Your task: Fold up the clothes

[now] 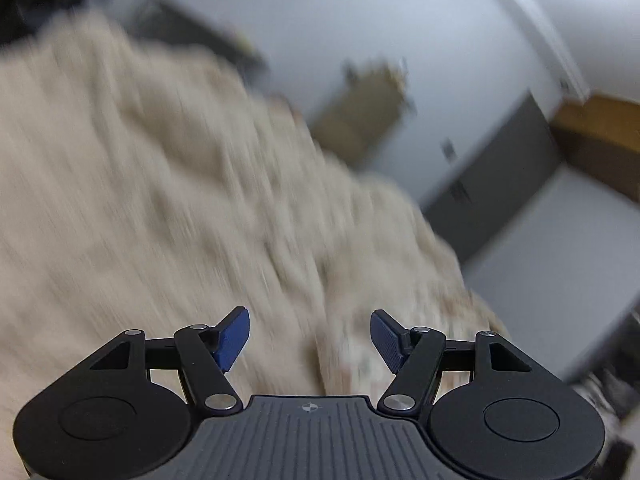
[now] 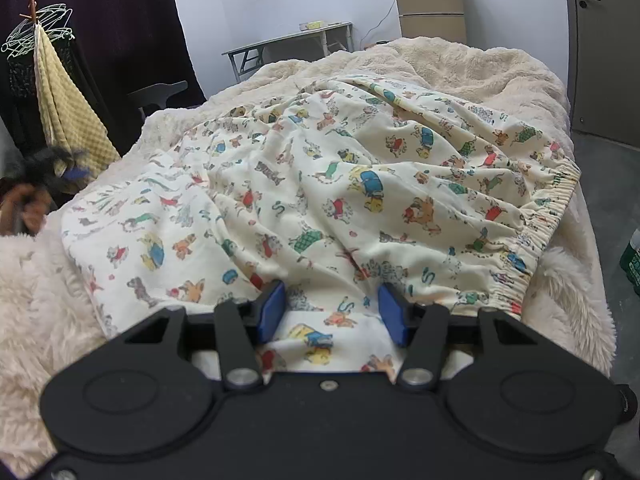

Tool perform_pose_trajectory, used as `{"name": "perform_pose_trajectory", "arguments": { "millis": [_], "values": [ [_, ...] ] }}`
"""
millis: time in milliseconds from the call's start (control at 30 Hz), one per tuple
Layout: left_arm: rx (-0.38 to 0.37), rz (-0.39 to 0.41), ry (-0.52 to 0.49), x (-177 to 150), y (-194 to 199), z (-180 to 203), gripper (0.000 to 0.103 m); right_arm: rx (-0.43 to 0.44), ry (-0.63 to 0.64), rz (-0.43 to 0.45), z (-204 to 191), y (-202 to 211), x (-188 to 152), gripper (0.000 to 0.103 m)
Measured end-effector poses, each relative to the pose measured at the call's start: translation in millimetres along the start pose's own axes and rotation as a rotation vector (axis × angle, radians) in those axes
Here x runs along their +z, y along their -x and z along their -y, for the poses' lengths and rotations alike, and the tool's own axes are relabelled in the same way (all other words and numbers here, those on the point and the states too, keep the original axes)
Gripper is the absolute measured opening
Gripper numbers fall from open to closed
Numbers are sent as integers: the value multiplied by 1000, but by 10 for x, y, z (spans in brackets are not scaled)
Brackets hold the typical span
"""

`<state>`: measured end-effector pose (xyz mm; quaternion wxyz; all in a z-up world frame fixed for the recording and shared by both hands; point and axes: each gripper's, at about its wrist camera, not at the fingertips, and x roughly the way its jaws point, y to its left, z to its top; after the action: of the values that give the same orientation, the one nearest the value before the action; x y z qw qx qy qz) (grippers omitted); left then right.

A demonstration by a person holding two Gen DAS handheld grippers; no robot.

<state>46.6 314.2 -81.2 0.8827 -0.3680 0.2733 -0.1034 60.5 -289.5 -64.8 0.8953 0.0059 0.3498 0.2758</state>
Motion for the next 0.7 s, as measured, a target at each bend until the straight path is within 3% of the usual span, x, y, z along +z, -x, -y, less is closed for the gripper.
{"name": "perform_pose_trajectory", "arguments": {
  "millis": [67, 200, 333, 367, 400, 433, 467, 500, 700],
  "values": [
    [-46, -76, 85, -106, -269, -204, 64, 1, 0, 1, 0, -1, 1, 52],
    [-140, -156, 290, -267, -649, -575, 64, -2, 0, 5, -1, -6, -1, 52],
    [-210, -137, 390, -323, -850, -597, 61, -2, 2, 9, 0, -12, -2, 52],
    [-224, -132, 405, -299, -874, -568, 53, -2, 2, 10, 0, -13, -2, 52],
    [-219, -128, 405, -275, -878, -524, 47, -2, 2, 10, 0, -13, -4, 52],
    [-214, -124, 405, -252, -882, -479, 33, -2, 1, 11, 1, -13, -5, 52],
    [-201, -108, 389, -215, -853, -415, 8, -2, 1, 11, 2, -12, -5, 52],
    [-180, -84, 360, -167, -797, -334, 0, -3, 2, 10, 0, -12, -3, 52],
    [-161, 142, 179, 294, -175, 399, 0, -6, 4, 10, -7, -7, -4, 52]
  ]
}}
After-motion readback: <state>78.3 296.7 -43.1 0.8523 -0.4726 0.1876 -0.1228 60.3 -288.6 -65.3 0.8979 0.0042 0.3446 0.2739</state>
